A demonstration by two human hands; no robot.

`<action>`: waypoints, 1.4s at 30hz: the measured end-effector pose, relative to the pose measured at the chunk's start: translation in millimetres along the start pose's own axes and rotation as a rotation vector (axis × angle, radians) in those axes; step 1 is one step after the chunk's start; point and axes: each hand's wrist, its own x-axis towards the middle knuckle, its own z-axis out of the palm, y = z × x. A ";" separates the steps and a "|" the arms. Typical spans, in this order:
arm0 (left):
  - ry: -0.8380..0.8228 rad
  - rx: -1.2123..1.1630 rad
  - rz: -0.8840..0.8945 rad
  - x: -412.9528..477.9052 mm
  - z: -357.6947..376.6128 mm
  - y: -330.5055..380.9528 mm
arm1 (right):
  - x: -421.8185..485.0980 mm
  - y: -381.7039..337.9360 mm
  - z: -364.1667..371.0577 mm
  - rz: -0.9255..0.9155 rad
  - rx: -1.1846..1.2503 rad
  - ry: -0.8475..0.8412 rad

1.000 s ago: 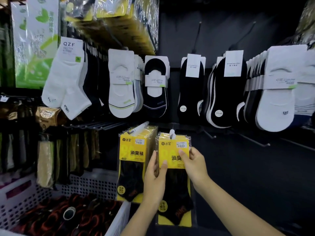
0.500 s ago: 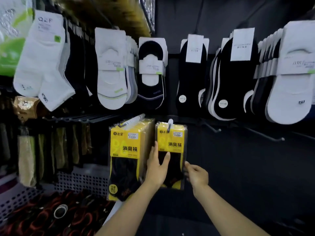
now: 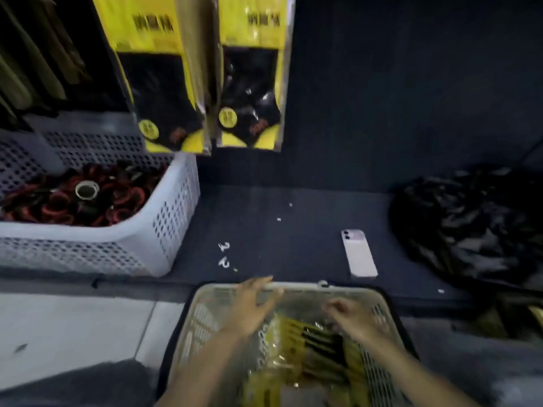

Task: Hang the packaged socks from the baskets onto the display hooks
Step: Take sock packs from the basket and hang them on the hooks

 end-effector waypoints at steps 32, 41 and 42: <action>-0.155 -0.487 -0.535 -57.1 57.8 -90.5 | 2.7 94.9 53.5 0.013 -0.359 -0.432; -0.569 -0.352 -0.308 -13.8 -89.3 32.9 | -26.3 -54.8 -28.9 -0.090 0.143 -0.507; -0.518 -0.419 -0.232 -11.9 -101.5 48.3 | -32.4 -73.7 -38.2 -0.138 0.170 -0.492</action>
